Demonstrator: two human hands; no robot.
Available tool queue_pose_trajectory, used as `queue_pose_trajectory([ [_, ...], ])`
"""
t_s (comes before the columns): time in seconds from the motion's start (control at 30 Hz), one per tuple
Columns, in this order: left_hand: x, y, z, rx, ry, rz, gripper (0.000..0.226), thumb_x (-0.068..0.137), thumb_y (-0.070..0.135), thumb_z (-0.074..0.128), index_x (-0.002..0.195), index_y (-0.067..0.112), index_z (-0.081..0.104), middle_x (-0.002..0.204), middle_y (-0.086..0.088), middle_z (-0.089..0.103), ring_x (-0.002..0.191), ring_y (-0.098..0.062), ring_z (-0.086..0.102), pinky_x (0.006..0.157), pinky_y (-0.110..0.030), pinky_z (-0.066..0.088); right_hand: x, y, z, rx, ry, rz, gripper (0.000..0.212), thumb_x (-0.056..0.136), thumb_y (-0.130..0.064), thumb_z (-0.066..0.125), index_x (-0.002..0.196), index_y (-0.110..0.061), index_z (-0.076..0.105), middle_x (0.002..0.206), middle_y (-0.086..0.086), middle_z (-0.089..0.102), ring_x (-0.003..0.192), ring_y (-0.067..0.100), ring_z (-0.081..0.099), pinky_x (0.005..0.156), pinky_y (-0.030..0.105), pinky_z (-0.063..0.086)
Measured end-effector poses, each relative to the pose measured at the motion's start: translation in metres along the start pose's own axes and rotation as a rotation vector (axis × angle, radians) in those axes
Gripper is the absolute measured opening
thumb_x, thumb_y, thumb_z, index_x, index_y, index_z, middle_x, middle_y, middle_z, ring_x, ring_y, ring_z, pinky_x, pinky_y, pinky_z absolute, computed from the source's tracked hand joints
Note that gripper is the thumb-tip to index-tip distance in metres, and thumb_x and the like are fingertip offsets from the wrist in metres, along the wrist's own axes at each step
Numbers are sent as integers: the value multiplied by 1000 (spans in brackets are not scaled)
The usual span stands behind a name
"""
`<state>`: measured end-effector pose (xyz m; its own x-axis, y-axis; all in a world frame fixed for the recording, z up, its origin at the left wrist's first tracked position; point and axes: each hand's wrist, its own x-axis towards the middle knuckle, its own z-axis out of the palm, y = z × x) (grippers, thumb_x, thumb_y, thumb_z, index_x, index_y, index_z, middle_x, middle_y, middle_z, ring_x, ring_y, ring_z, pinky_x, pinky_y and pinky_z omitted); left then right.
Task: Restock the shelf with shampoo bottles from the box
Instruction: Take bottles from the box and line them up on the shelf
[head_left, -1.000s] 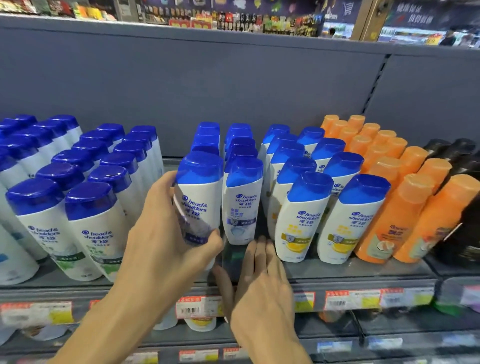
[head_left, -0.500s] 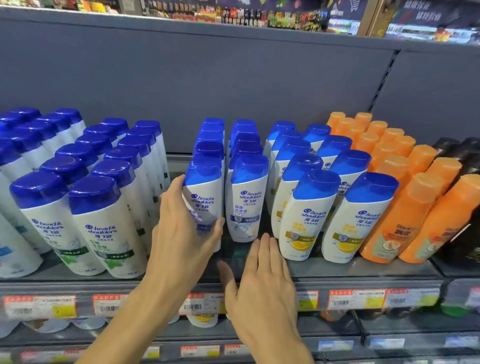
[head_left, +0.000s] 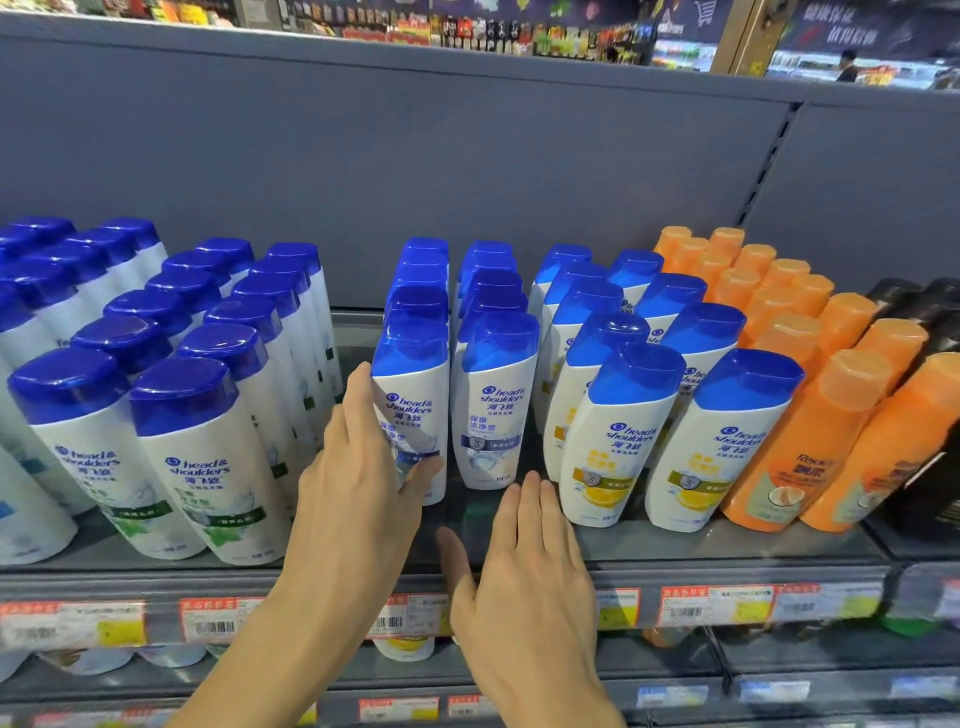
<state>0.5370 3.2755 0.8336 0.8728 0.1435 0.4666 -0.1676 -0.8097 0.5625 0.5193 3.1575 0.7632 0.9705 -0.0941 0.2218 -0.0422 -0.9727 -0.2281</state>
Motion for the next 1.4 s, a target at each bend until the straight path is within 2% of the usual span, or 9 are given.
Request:
queue_pose_trajectory([
  [0.2, 3, -3, 6, -16, 23, -1, 81, 75, 28, 78, 137, 23, 27, 117, 1, 55, 94, -23, 63, 69, -30, 44, -1, 0, -1, 8, -2, -8, 89, 92, -64, 10, 130, 3, 54, 138, 21, 52, 129, 33, 51, 100, 48, 48],
  [0.43, 7, -4, 12, -9, 19, -22, 79, 76, 29, 77, 135, 25, 25, 116, 0, 54, 84, -24, 64, 72, -40, 54, -3, 1, -3, -13, -19, -30, 88, 92, -62, 10, 132, 3, 53, 139, 21, 51, 130, 32, 49, 102, 46, 46],
  [0.57, 9, -5, 15, -39, 16, -31, 82, 77, 29, 76, 140, 23, 23, 125, 0, 54, 102, -23, 63, 78, -42, 53, -4, 2, -6, 11, -32, -41, 89, 92, -62, 8, 132, 4, 52, 139, 22, 51, 131, 32, 48, 103, 46, 45],
  [0.7, -11, 3, 13, 76, -1, -39, 96, 80, 31, 72, 150, 10, 10, 143, -10, 42, 124, -27, 51, 86, -42, 50, -4, 4, -10, 35, -55, -61, 89, 93, -62, 9, 132, 6, 50, 140, 24, 50, 131, 35, 47, 105, 48, 43],
  [0.83, -55, 9, -10, 247, 45, 120, 75, 90, 37, 57, 146, -1, 25, 150, -17, 36, 138, -26, 39, 104, -33, 40, -21, 12, -21, 53, -37, -247, 83, 87, -49, 7, 144, 9, 26, 154, 27, 22, 145, 37, 19, 117, 47, 24],
  [0.97, -120, 0, -41, 359, -16, 131, 68, 94, 43, 41, 145, -1, 31, 153, -15, 32, 141, -23, 33, 109, -31, 34, -62, 10, -23, 205, 2, -423, 80, 94, -54, 13, 146, 5, 27, 156, 21, 22, 147, 32, 16, 115, 42, 15],
  [1.1, -196, -39, -71, 507, -162, -21, 69, 96, 47, 35, 149, 4, 26, 157, -12, 22, 145, -22, 24, 112, -41, 32, -124, -7, 2, 317, -193, -551, 82, 94, -62, 9, 150, -2, 20, 160, 13, 12, 149, 26, 6, 120, 41, 16],
  [1.27, -302, -106, -107, 630, -448, -412, 79, 91, 68, 8, 153, 19, 7, 160, 4, -2, 149, -15, 2, 119, -40, 15, -202, -37, 41, 355, -650, -662, 90, 83, -71, -2, 152, -14, -6, 161, 1, -12, 147, 15, -13, 114, 27, -6],
  [1.4, -382, -161, -122, 662, -569, -677, 93, 76, 75, -10, 152, 22, -10, 158, 5, -18, 146, -13, -18, 120, -37, -5, -267, -66, 94, 278, -871, -757, 98, 76, -69, -7, 152, -9, 4, 162, 7, 5, 149, 20, 2, 119, 32, 10],
])
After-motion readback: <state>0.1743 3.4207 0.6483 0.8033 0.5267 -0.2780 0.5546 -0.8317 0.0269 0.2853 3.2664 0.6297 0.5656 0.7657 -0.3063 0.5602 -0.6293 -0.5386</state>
